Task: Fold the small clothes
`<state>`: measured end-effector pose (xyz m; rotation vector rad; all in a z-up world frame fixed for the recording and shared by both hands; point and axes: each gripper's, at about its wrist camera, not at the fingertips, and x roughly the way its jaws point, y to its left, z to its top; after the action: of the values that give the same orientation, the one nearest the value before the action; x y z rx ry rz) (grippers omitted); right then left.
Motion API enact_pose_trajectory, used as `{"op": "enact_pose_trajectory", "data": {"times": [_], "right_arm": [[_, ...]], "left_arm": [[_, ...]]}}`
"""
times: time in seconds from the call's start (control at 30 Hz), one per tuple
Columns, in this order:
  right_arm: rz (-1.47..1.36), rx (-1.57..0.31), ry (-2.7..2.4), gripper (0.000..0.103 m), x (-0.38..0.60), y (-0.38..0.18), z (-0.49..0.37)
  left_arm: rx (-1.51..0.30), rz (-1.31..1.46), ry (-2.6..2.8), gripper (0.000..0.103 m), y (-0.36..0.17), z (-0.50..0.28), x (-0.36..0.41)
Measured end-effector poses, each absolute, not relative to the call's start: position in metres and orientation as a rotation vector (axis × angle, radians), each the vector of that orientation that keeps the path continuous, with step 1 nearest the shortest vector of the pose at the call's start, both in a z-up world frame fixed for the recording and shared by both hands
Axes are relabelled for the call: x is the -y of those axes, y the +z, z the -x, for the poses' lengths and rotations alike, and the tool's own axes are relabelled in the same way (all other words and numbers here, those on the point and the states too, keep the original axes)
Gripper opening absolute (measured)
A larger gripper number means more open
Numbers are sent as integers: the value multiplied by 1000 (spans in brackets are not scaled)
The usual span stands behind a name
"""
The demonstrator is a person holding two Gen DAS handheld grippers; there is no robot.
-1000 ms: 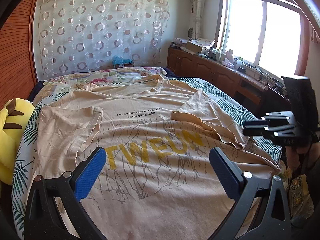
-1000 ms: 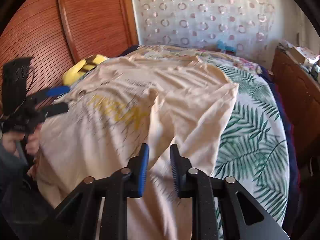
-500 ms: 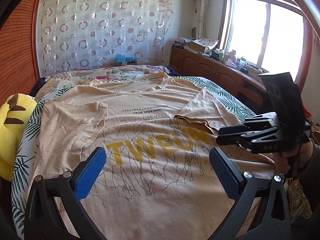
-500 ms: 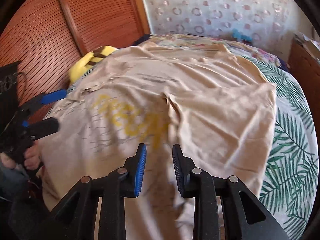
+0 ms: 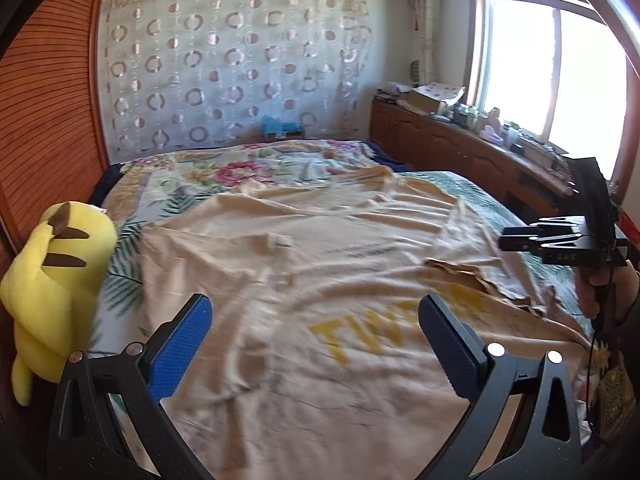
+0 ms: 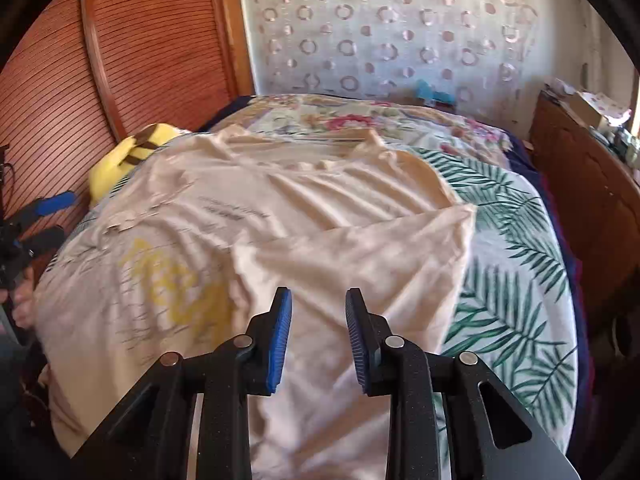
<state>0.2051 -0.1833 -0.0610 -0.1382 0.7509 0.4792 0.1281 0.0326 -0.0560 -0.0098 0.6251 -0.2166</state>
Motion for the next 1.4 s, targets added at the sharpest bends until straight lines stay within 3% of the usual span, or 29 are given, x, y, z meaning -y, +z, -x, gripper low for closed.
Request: {"op": "enact_pose_trajectory", "data": {"times": [0.23, 0.4, 0.63, 0.67, 0.7, 0.87, 1.03, 1.3, 1.33, 1.4], "right_arm": [[148, -752, 390, 55, 197, -67, -243], [156, -778, 351, 56, 206, -74, -268], [144, -810, 322, 59, 206, -85, -290], [139, -810, 321, 59, 205, -83, -291], [138, -810, 317, 59, 208, -83, -291], [144, -809, 311, 62, 204, -81, -290], [131, -812, 302, 67, 214, -83, -294], [137, -812, 300, 68, 213, -83, -295], [138, -812, 300, 68, 213, -84, -295], [138, -812, 300, 69, 213, -84, -295]], "left_arm": [[-699, 29, -150, 103, -61, -168, -87], [-739, 48, -115, 96, -67, -195, -113], [-801, 56, -95, 95, -81, -232, -136], [-811, 57, -93, 90, -83, -237, -138], [-821, 59, -94, 74, -85, -241, -140], [-868, 50, -79, 59, -93, -262, -146], [-909, 46, -51, 57, -102, -283, -156], [-933, 54, -31, 57, -111, -298, -162], [-935, 53, -34, 47, -112, -299, -161], [-941, 52, -33, 44, -114, -301, -160]]}}
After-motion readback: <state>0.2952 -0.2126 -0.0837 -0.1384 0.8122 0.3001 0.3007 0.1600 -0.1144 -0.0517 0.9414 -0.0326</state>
